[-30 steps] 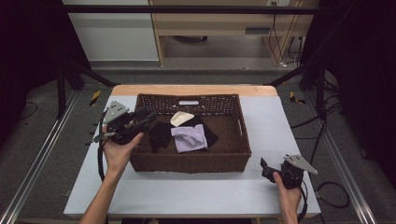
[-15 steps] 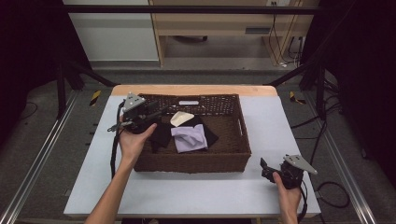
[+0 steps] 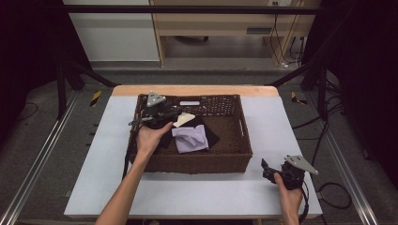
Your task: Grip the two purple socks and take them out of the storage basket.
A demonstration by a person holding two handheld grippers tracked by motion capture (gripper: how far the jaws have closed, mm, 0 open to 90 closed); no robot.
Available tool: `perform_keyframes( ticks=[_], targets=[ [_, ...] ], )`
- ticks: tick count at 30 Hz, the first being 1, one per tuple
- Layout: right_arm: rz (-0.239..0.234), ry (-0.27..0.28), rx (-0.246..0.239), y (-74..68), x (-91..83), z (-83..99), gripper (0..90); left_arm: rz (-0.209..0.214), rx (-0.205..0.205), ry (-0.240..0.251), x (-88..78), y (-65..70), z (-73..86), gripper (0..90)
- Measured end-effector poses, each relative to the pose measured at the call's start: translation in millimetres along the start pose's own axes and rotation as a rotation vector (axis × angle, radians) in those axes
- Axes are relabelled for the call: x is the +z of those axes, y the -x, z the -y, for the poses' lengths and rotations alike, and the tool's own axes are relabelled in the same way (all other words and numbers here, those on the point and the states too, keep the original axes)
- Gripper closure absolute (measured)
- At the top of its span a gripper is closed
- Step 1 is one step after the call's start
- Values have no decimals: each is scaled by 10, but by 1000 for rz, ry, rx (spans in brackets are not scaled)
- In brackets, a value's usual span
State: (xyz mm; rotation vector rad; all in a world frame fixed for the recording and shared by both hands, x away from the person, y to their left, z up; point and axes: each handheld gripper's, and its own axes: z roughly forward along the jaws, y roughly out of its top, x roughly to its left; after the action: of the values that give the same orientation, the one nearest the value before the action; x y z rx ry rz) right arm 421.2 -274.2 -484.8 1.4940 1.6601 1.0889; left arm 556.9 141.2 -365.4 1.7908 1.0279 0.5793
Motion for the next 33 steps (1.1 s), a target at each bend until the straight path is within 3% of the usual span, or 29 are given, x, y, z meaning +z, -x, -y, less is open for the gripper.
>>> perform_keyframes(
  ticks=[4, 14, 18, 23, 30, 33],
  targets=[
    [1, 2, 1, 0, -2, 1, 41, 11, -5, -33, 128, 19, 51, 484],
    [0, -2, -3, -2, 0, -1, 41, -19, 36, -108, 319, 57, 151, 486],
    [1, 1, -3, -1, 0, 0, 41, -8, 51, -138, 392, 105, 205, 480],
    [1, 1, -4, -1, 0, 0, 40, 10, 35, -158, 412, 97, 232, 468],
    [3, 4, -4, -2, -3, 1, 41, 17, 65, -184, 451, 126, 277, 408],
    [4, 6, -4, -3, -2, 2, 41, 22, 97, -204, 454, 147, 306, 384]
  ],
)
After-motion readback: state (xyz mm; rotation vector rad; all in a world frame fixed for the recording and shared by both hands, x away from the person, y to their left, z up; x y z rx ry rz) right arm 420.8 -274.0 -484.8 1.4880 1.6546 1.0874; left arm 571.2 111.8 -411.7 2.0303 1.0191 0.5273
